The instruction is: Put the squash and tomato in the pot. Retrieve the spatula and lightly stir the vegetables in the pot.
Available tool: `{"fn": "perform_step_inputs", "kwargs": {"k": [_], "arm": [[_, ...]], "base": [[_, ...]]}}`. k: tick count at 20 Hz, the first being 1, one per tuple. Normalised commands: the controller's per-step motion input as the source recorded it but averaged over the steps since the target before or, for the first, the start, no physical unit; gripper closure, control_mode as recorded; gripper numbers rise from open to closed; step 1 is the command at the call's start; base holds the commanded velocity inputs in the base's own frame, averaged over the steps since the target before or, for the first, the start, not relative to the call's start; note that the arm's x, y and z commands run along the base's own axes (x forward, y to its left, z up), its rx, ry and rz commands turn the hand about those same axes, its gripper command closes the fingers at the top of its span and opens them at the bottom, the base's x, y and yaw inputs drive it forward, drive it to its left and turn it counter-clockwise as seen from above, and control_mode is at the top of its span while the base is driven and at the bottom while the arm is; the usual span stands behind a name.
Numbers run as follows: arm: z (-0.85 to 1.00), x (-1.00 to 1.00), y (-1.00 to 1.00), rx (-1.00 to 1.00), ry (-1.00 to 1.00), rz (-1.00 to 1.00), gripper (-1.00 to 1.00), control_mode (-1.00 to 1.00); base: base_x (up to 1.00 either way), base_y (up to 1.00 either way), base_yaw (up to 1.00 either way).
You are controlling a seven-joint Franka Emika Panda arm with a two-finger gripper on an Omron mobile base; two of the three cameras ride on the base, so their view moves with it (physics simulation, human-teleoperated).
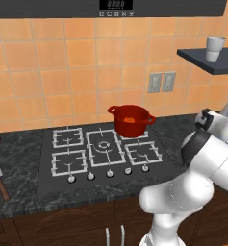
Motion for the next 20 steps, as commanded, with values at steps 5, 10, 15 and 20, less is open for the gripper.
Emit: {"fn": "perform_step_inputs", "kwargs": {"k": [5,10,15,20], "arm": [[0.67,0.00,0.88,-0.01,0.00,-0.04,1.00,-1.00],[0.62,0.27,1.00,-0.04,-0.04,-0.11,1.00,-1.00],[0.78,0.41,1.00,-0.01,0.00,-0.12,1.00,-1.00],[0.80,0.69,0.81,0.00,0.00,-0.06,1.00,-1.00]], "base": [[0.00,0.00,0.00],[0.00,0.00,0.00],[0.00,0.00,0.00],[0.00,0.00,0.00]]}}
